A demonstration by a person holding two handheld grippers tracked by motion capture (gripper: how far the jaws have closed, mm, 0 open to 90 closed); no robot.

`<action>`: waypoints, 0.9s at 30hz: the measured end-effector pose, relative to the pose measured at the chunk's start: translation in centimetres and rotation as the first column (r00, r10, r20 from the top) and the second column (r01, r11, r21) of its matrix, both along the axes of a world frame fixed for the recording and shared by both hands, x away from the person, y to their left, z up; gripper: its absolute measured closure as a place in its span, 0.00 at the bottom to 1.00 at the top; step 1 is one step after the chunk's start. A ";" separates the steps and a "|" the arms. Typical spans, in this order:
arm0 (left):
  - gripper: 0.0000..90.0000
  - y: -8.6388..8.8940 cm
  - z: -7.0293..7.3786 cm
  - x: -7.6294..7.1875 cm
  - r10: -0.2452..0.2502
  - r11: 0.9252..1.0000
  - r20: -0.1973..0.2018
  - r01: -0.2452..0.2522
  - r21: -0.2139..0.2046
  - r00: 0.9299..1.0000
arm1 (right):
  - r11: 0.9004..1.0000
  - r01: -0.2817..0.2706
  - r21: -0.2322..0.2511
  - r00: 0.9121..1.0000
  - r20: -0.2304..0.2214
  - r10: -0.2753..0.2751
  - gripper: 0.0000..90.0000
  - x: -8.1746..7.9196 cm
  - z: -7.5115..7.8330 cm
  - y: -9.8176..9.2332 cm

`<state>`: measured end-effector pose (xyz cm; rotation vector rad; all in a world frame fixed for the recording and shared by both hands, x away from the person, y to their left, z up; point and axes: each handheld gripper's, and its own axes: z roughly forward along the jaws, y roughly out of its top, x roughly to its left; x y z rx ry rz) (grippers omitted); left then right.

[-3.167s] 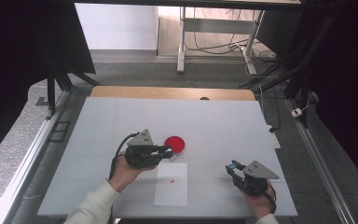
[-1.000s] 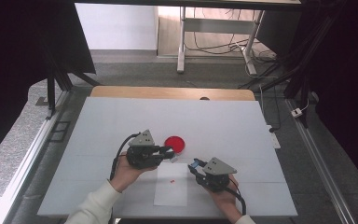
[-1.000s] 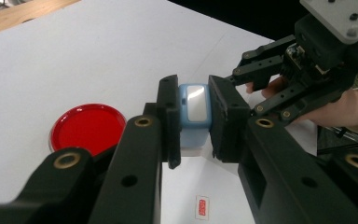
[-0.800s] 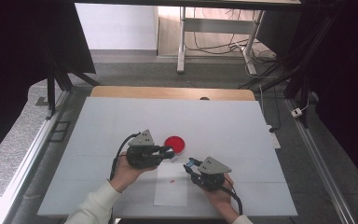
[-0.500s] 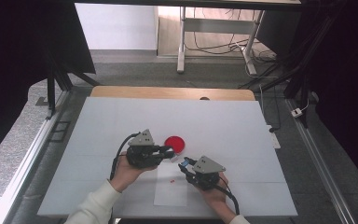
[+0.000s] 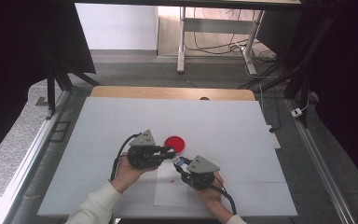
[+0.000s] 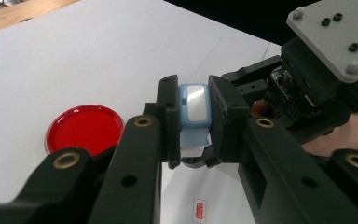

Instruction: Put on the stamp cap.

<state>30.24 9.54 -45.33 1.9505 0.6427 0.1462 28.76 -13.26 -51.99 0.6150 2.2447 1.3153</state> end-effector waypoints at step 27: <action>0.83 -0.8 -0.4 -0.1 0.011 1.000 -0.006 -0.011 -0.009 1.000 | 1.000 -0.002 0.001 1.000 0.014 0.002 0.71 -0.1 -0.1 0.4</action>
